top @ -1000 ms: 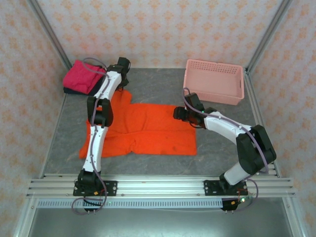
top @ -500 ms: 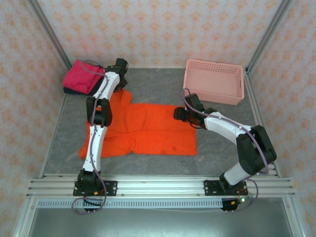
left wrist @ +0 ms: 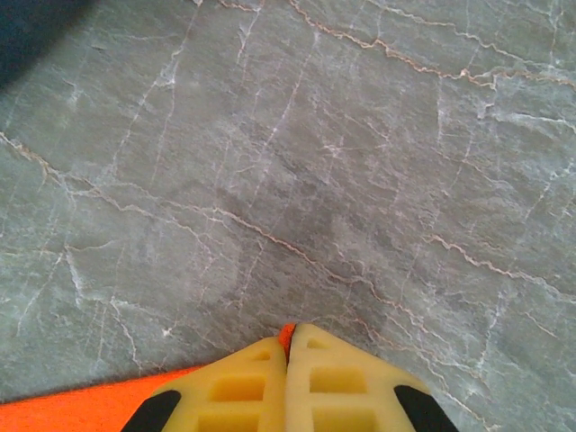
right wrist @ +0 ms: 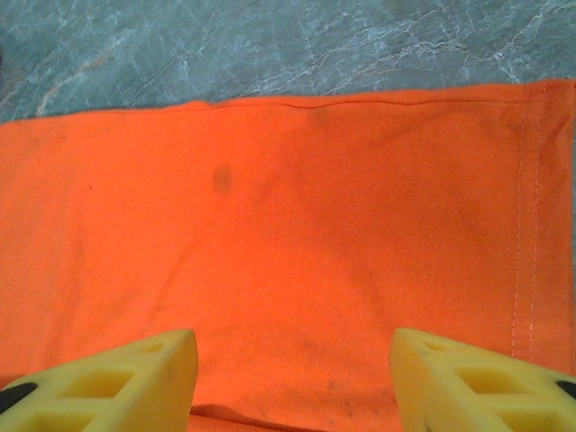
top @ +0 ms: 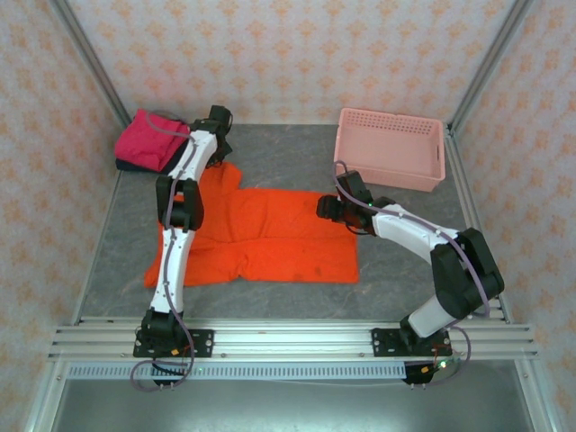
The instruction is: Fold and stack the t-shirts
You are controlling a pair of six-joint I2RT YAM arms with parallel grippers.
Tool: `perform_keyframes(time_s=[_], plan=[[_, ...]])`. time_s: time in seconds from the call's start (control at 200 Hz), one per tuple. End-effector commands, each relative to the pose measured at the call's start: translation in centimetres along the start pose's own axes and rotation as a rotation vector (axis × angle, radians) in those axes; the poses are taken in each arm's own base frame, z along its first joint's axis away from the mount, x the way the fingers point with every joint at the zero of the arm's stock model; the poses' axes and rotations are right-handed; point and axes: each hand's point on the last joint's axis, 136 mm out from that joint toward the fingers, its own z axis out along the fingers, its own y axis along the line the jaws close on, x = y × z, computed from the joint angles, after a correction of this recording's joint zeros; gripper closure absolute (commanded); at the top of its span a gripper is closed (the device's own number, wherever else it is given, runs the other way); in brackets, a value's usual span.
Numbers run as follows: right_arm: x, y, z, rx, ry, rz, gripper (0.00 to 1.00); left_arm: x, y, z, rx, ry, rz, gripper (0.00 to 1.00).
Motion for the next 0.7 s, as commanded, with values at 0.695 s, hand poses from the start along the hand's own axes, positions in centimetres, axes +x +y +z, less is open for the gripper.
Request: perform_keyframes(time_s=[0.695], plan=[[-6.9, -9.5, 9.0, 0.172, 0.034, 0.147, 0.54, -1.8, 1.7, -8.2, 0.095, -0.058, -0.012, 1.00]])
